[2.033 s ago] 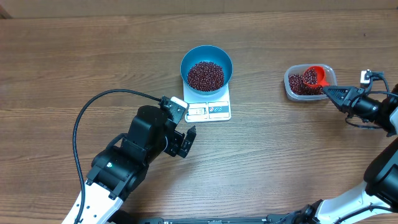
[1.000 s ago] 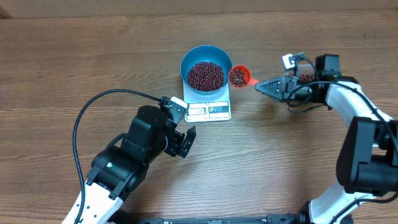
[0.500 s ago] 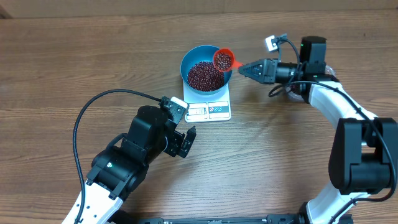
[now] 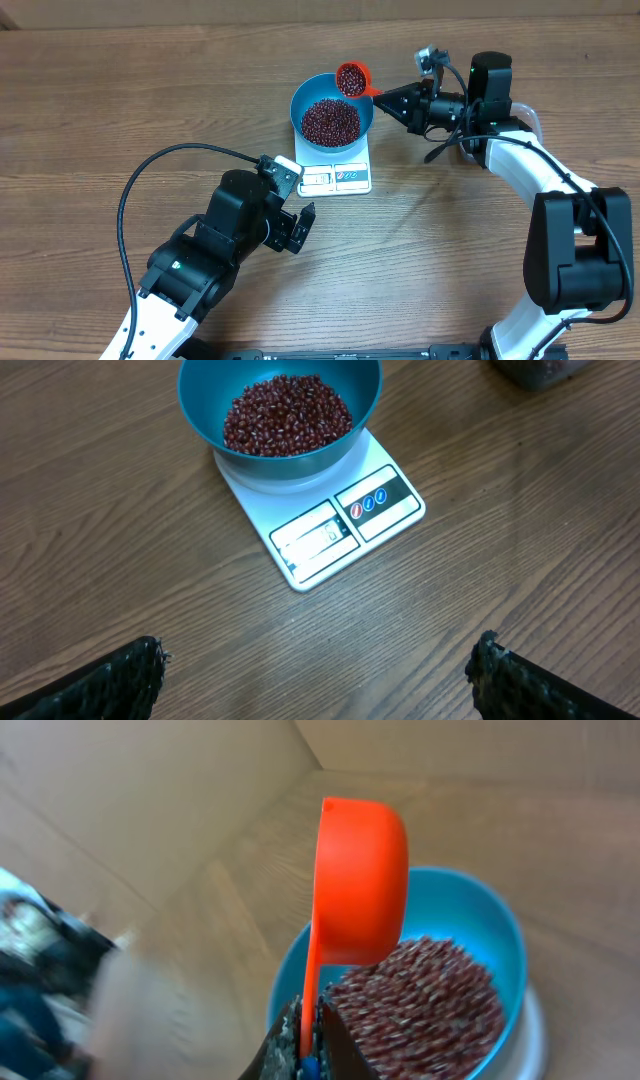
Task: Scoop item into bowl and weigh 150g on scale
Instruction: 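Tilt the scoop to pour beans into the blue bowl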
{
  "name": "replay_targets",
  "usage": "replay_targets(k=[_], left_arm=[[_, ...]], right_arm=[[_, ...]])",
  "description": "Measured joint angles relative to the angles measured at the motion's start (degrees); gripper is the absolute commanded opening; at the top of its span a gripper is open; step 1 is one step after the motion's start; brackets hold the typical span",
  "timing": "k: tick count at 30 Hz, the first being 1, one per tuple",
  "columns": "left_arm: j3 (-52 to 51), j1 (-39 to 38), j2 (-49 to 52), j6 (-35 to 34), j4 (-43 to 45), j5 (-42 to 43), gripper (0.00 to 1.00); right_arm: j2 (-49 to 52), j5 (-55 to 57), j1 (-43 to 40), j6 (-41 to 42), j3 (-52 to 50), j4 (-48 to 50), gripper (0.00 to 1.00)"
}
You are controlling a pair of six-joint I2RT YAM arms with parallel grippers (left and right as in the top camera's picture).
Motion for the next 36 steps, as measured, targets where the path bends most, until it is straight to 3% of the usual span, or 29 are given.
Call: replay_targets(k=[9, 14, 22, 36], left_arm=[[0.00, 0.00, 0.00, 0.00, 0.00, 0.00, 1.00], [0.00, 0.00, 0.00, 0.00, -0.02, 0.00, 1.00], [0.00, 0.00, 0.00, 0.00, 0.00, 0.00, 1.00], [0.00, 0.00, 0.00, 0.00, -0.02, 0.00, 0.99]], right_arm=[[0.00, 0.48, 0.26, -24.87, 0.00, 0.02, 0.04], [0.00, 0.46, 0.28, -34.01, 0.00, 0.09, 0.04], [0.00, 0.46, 0.28, -39.67, 0.00, 0.09, 0.04], [0.00, 0.44, 0.28, -40.98, 0.00, -0.37, 0.04]])
